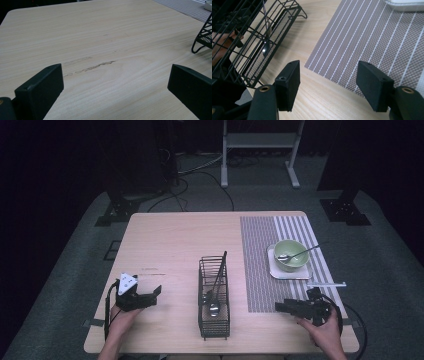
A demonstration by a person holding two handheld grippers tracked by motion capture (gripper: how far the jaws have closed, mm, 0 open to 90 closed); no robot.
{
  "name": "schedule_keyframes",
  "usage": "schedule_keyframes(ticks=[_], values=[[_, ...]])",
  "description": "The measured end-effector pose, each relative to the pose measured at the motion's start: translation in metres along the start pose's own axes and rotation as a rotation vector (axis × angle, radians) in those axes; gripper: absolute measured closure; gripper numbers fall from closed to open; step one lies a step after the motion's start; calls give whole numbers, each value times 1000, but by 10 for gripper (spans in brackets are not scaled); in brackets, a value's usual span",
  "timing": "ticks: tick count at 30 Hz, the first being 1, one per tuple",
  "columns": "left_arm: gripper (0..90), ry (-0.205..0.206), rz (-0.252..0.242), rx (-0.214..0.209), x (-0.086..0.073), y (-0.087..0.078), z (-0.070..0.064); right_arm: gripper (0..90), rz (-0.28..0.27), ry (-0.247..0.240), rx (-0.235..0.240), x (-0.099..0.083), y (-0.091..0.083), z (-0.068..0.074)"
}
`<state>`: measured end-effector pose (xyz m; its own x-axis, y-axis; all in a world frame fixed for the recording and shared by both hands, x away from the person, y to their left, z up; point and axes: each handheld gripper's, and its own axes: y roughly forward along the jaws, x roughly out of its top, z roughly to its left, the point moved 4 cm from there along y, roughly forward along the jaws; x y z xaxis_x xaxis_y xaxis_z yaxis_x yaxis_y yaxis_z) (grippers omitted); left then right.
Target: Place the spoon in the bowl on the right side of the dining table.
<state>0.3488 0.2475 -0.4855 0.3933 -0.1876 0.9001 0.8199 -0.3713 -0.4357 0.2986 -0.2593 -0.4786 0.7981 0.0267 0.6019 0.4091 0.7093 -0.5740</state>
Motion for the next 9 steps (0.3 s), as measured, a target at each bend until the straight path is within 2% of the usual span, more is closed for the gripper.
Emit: schedule_keyframes(ticks=[9], values=[[0, -2, -3, -1, 0, 0, 0, 349, 12, -18, 9, -10, 6, 3]])
